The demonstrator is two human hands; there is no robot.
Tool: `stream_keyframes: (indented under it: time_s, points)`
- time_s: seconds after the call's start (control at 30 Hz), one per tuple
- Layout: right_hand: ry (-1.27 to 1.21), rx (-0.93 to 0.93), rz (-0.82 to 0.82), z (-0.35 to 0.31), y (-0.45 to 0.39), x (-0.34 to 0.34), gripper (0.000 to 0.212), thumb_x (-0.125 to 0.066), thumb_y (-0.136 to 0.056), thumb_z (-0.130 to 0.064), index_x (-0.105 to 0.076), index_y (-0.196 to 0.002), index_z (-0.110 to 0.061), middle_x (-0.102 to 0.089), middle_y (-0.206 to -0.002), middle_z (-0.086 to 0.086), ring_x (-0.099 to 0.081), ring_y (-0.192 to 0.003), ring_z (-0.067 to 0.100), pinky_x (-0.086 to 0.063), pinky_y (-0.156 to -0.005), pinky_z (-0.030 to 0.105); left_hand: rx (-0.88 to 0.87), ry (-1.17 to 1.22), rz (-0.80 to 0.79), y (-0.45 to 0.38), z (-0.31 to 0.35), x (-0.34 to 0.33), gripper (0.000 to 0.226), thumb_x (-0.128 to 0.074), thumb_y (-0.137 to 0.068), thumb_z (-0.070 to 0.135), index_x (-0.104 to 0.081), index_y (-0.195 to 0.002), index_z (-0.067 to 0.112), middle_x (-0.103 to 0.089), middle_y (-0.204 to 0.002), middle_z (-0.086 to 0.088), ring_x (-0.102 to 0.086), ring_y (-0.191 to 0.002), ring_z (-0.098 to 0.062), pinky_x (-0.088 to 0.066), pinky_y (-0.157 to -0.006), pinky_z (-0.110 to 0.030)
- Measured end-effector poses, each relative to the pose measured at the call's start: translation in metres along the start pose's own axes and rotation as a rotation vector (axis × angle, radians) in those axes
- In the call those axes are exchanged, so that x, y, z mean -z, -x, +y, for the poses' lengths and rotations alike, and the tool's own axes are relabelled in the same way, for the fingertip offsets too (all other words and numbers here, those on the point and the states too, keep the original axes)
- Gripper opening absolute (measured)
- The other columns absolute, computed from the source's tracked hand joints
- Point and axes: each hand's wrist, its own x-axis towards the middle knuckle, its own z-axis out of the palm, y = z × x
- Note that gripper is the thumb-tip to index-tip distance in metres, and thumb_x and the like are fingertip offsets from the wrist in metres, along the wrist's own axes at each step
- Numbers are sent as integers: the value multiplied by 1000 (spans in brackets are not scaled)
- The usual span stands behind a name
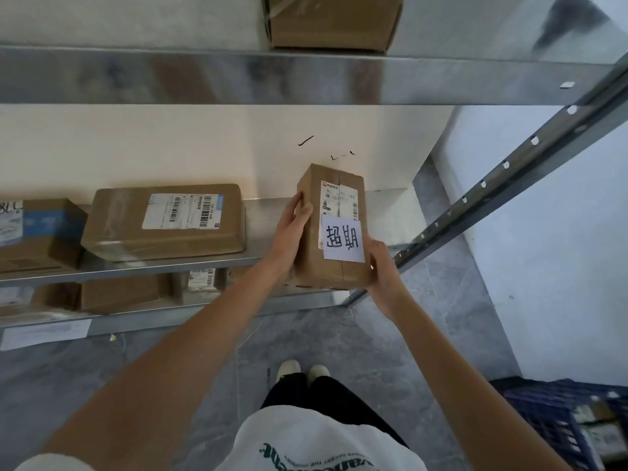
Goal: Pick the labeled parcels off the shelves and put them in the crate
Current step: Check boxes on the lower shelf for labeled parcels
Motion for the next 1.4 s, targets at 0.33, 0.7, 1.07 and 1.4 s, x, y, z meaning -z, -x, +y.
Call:
stream_keyframes:
  time_s: [0.33,0.7,1.07,1.4]
  points:
    - [-195,51,52,10,2,3,70,-66,-77,-59,-57,-132,-15,-69,-120,18,-65,-111,42,-48,-97,62,65,77,-52,27,-17,-6,38,-44,-100,25,-43,-137,28,-67,-115,-7,-66,-106,-25,-53,-93,-48]
    - [-275,115,242,47,40,39,62,-66,-77,-53,-60,-128,-17,-73,-112,13,-70,-102,36,-54,-91,58,15,-81,-23,65,-41,-48,40,-55,-96,30,-51,-134,22,-69,-115,-9,-68,-102,-26,-57,-88,-40]
    - [-454,80,335,88,108,138,47,-66,-83,-40,-60,-126,-21,-72,-112,10,-68,-106,34,-55,-93,53,8,-170,-55,128,-91,-138,29,-56,-95,23,-56,-124,24,-68,-112,-4,-67,-98,-20,-56,-81,-28]
    - [-611,106,691,146,210,286,61,-69,-71,-54,-64,-123,-23,-73,-113,8,-70,-103,32,-54,-92,56,111,-323,-367,197,-160,-296,31,-58,-94,25,-58,-124,19,-70,-104,-5,-67,-85,-17,-54,-64,-19]
